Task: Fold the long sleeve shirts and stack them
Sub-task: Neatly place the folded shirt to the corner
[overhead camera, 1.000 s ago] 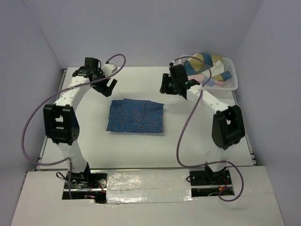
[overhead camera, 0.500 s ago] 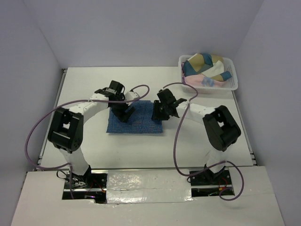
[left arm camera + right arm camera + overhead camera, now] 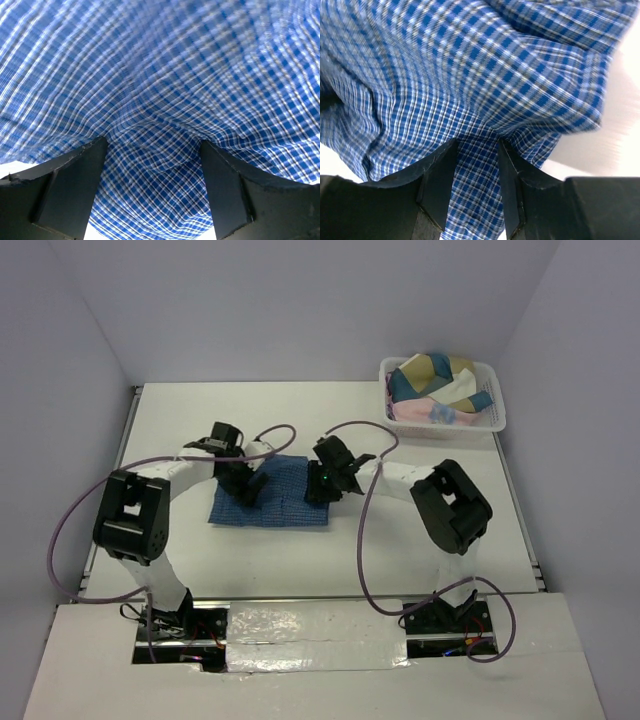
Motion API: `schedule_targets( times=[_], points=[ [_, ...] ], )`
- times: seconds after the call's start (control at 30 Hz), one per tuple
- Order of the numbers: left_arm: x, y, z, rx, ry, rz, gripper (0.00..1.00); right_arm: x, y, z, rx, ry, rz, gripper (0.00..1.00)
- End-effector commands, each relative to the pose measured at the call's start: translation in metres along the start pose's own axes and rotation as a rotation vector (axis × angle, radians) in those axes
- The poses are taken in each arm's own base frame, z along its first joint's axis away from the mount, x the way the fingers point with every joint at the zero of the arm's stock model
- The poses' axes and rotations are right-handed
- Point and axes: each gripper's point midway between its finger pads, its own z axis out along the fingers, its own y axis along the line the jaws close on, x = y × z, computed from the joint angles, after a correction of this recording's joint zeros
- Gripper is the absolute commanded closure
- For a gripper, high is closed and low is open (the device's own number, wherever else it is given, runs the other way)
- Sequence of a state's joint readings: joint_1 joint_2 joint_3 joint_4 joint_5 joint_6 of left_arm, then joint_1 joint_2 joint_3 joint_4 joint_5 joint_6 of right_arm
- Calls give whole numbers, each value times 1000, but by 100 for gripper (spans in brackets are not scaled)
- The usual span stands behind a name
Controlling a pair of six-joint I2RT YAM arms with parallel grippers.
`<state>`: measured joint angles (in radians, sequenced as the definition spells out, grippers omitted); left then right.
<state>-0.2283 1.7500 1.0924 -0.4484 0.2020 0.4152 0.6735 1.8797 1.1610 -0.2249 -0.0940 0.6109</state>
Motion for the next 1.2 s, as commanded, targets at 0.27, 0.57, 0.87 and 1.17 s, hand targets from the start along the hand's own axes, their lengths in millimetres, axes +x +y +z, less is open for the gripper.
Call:
schedule_targets(
  times=[0.27,0.57,0.87,1.17],
  points=[
    [141,113,-54,-293,119,-268,12,-4,110,-1,-252,-6,-74,51],
    [200,190,-97,-484,161,-307,10,-20,107,-53,-250,-121,-108,50],
    [183,236,-115,-580,106,-150,9,-26,91,-69,-167,-162,-157,49],
    [152,232,-146,-582,12,-136,1,-30,85,-84,-142,-196,-176,49]
  ],
)
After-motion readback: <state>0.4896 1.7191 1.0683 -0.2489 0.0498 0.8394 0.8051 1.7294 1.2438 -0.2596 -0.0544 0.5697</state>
